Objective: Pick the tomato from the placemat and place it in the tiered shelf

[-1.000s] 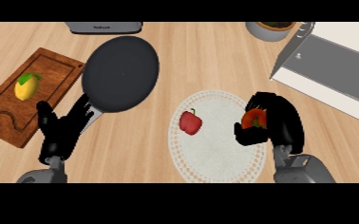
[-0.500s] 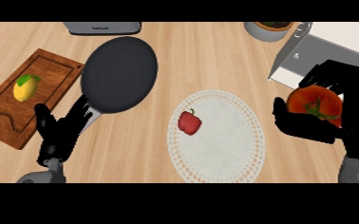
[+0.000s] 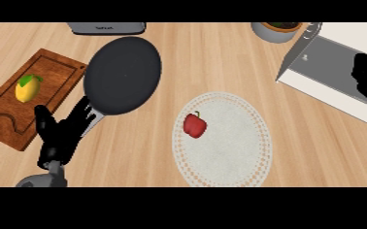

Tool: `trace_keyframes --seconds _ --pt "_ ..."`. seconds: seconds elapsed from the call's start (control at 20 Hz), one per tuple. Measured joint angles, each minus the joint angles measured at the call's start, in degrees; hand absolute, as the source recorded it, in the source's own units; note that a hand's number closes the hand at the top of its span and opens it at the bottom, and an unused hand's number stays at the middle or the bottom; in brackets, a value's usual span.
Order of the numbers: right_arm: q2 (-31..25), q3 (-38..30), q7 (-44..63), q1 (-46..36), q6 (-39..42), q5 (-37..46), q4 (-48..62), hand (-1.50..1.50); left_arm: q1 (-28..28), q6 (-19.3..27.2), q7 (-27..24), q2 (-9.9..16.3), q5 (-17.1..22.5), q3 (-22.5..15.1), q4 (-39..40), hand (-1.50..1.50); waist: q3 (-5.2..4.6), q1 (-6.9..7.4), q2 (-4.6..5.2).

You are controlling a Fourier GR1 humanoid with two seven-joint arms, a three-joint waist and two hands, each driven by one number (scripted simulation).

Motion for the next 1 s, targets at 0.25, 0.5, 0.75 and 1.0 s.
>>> trace_keyframes --seconds 0.25,0.5,0.75,1.0 --pt "-5.34 -8.28 -2.13 -5.83 2.56 -4.33 7.14 1.5 -0.67 0.25 0.32 -0.08 -0.67 -0.22 0.51 0.0 0.03 0.08 0.08" --pt "-11.21 -13.13 -5.87 -10.74 4.5 -6.17 18.0 1.5 -0.47 -0.08 0.54 -0.25 -0.41 -0.18 -0.29 0.0 0.02 0.57 0.24" --pt "-15.24 -15.48 -9.74 -13.11 6.67 -8.53 26.54 1.5 0.07 0.76 0.28 -1.37 -1.42 -0.94 -0.81 0.0 0.08 0.61 0.25" --pt "-18.1 -15.82 -14.91 -13.42 7.87 -9.28 34.48 1.5 -0.13 -0.11 1.81 -0.69 -0.77 -0.31 -1.33 0.0 0.04 0.65 0.34"
